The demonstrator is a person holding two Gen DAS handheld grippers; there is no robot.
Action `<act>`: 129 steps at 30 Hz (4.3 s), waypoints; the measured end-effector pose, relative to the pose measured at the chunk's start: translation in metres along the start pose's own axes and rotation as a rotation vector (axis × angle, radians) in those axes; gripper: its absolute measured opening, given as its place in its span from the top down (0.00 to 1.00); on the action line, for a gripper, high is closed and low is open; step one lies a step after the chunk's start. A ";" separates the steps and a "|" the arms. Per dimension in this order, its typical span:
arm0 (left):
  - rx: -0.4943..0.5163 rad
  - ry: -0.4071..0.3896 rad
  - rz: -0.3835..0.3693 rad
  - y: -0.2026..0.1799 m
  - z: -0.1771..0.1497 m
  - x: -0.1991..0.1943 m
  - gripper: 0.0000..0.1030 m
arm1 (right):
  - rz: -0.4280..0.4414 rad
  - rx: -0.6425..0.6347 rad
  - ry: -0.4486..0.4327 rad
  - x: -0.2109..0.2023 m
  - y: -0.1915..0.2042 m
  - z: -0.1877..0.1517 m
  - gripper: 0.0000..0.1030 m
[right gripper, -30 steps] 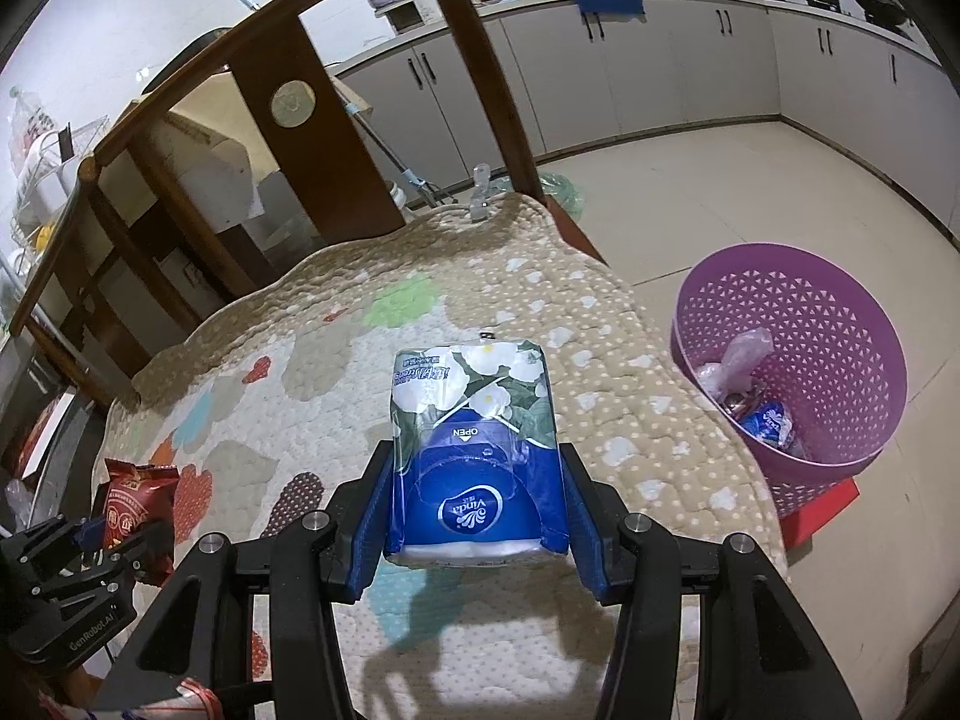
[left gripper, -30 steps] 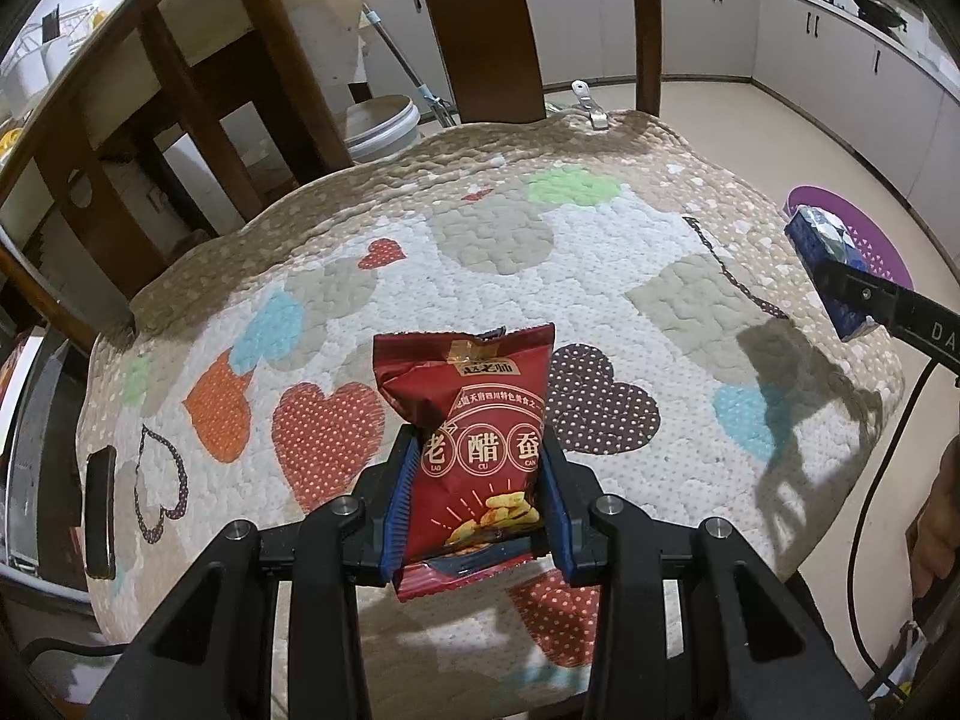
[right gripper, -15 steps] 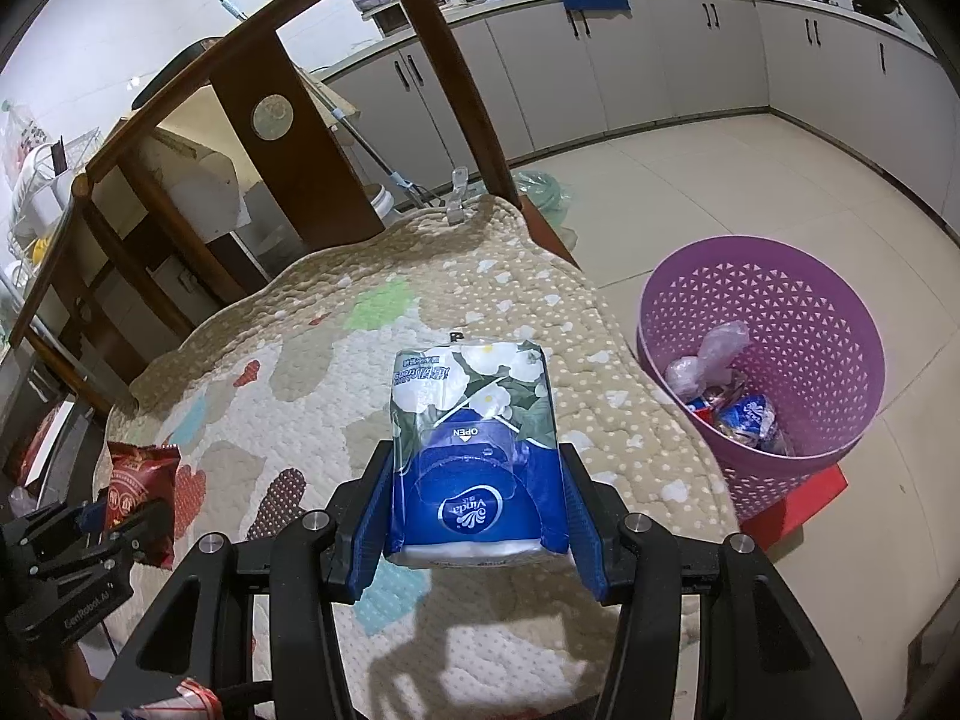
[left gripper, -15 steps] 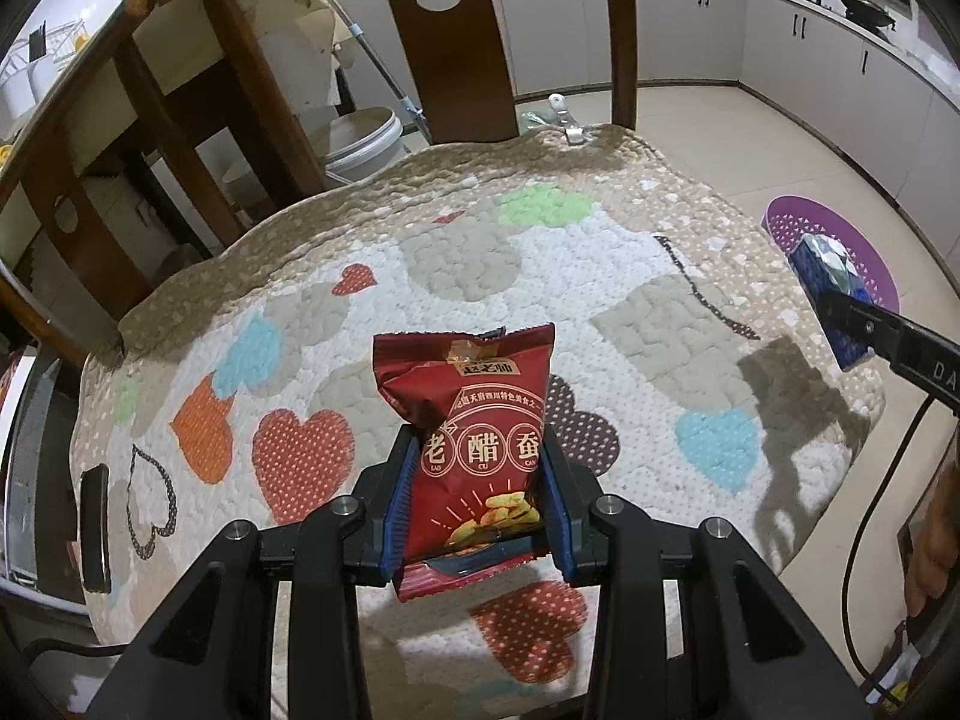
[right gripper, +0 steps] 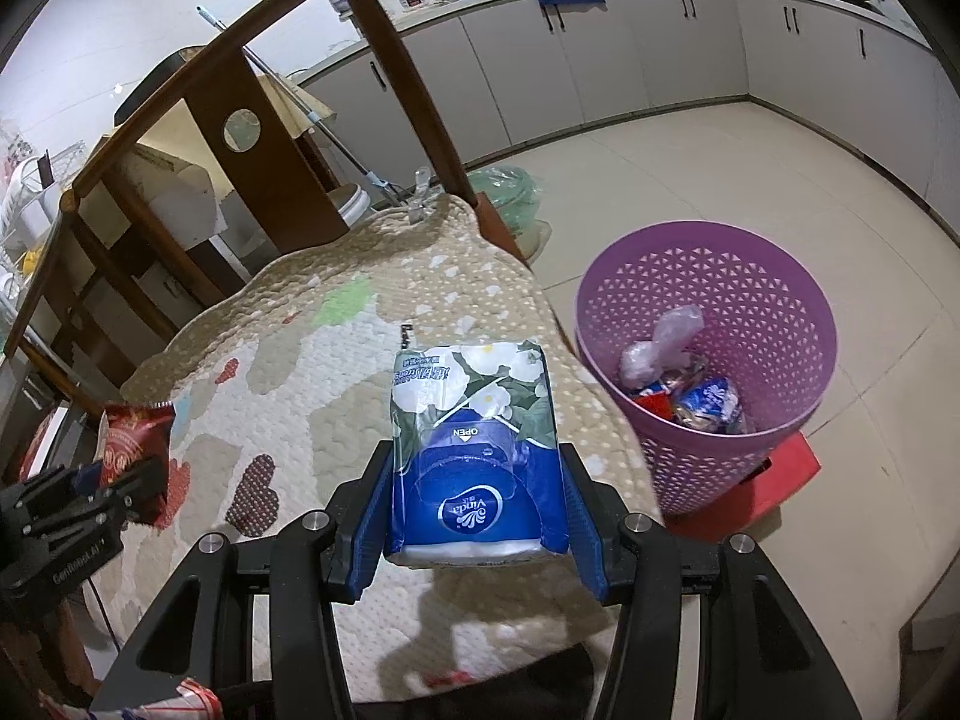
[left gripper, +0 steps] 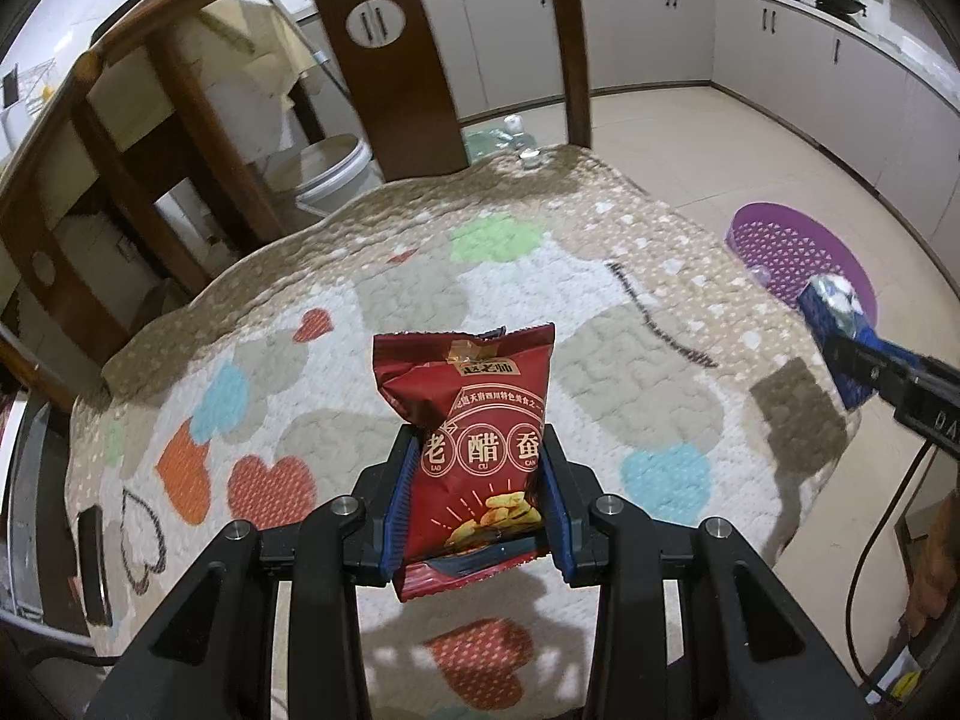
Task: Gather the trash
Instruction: 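Carry the red snack pack and Vinda pack over the purple basket, then lower both held packs into the purple basket opening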
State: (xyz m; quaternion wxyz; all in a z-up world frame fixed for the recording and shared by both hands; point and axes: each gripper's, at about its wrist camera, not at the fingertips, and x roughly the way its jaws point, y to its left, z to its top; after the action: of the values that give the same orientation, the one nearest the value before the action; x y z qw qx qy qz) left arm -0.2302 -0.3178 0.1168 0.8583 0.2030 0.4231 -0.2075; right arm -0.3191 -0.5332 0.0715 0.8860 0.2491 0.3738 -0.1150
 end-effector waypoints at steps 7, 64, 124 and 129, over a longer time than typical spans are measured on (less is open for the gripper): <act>0.042 -0.017 -0.103 -0.030 0.026 0.005 0.65 | -0.027 0.028 -0.002 -0.005 -0.019 0.001 0.46; 0.262 -0.036 -0.285 -0.170 0.129 0.062 0.65 | -0.166 0.168 -0.057 -0.015 -0.127 0.048 0.46; 0.239 0.100 -0.363 -0.214 0.149 0.144 0.65 | -0.207 0.198 -0.007 0.018 -0.153 0.085 0.46; 0.241 0.104 -0.360 -0.215 0.148 0.146 0.65 | -0.217 0.186 -0.009 0.022 -0.152 0.085 0.46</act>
State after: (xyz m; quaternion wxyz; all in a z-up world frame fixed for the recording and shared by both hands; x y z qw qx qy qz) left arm -0.1673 -0.6013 0.0445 0.7540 0.2355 0.4683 -0.3959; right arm -0.3115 -0.7074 0.0527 0.8431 0.2878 0.3824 -0.2453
